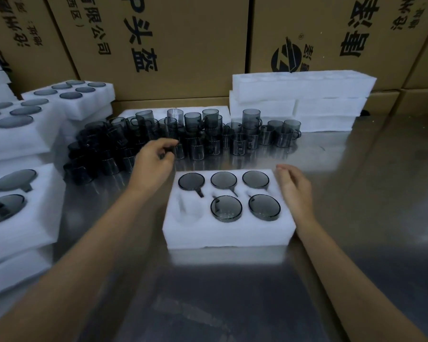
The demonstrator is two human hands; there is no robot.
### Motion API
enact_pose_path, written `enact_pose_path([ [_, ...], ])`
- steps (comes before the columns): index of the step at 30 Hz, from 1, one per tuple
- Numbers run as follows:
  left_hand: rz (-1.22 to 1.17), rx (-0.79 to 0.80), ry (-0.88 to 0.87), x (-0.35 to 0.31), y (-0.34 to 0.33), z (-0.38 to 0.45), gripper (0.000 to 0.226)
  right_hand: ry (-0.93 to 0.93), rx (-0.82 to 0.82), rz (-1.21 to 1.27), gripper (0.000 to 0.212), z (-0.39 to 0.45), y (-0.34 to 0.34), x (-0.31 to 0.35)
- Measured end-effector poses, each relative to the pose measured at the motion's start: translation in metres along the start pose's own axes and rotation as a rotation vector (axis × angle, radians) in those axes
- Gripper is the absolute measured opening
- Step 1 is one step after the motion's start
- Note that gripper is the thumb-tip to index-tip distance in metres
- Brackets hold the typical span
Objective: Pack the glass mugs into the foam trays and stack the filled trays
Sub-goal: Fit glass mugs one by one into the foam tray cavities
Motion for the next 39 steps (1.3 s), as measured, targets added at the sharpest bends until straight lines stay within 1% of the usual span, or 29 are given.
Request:
enact_pose_path([
  [3,0.204,-0.028,-0.013,0.007,-0.003,0.052,0.034,-0.043,-0.104,-0.055,0.026,0.01,-0.01,-0.003],
  [5,0.423,-0.018,-0.034,0.011,-0.006,0.083,0.037,-0.043,-0.17,-0.092,0.029,0.015,-0.012,-0.009],
  [9,0.729,0.108,-0.117,0.022,-0.019,0.127,0.05,-0.038,-0.197,-0.19,0.03,0.023,-0.013,-0.014],
  [11,0.823,0.148,-0.131,0.03,-0.027,0.137,0.056,-0.027,-0.192,-0.235,0.03,0.026,-0.014,-0.014],
  [12,0.854,0.153,-0.137,0.033,-0.03,0.14,0.055,-0.021,-0.19,-0.245,0.029,0.027,-0.013,-0.013],
  [15,0.882,0.113,-0.158,0.038,-0.036,0.138,0.041,-0.018,-0.176,-0.261,0.03,0.026,-0.012,-0.012],
  [18,0.835,0.016,-0.193,0.032,-0.035,0.128,0.024,-0.015,-0.168,-0.261,0.031,0.024,-0.011,-0.01],
  [21,0.734,-0.015,-0.291,0.014,-0.033,0.107,0.025,0.001,-0.148,-0.257,0.03,0.023,-0.011,-0.01],
  [23,0.573,0.008,-0.328,-0.001,-0.028,0.089,0.024,0.003,-0.113,-0.231,0.029,0.021,-0.009,-0.01],
  [27,0.186,0.105,-0.299,-0.022,-0.011,0.039,0.011,-0.032,-0.031,-0.102,0.02,0.021,-0.001,-0.005],
  [30,0.001,0.206,-0.291,-0.029,-0.002,-0.005,0.011,-0.044,0.021,-0.067,0.011,0.018,0.007,0.004],
  [31,-0.039,0.246,-0.297,-0.029,0.0,-0.019,0.011,-0.006,0.047,-0.074,0.013,0.014,0.009,0.01],
  [33,-0.089,0.323,-0.305,-0.028,0.006,-0.042,0.011,0.132,0.133,-0.07,0.025,-0.003,0.013,0.027],
  [36,-0.114,0.381,-0.328,-0.028,0.019,-0.063,0.013,0.346,0.35,-0.027,0.047,-0.038,0.012,0.053],
  [39,-0.129,0.394,-0.337,-0.03,0.03,-0.075,0.014,0.431,0.577,-0.026,0.064,-0.073,0.0,0.059],
])
Point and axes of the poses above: each hand's wrist, its own z-axis towards the middle knuckle, its own y-axis out of the back of the hand, x = y × z, the point moved 1 cm from there along z, towards the middle knuckle, and after that the axes turned 6 degrees about -x, right-handed, at the moved point
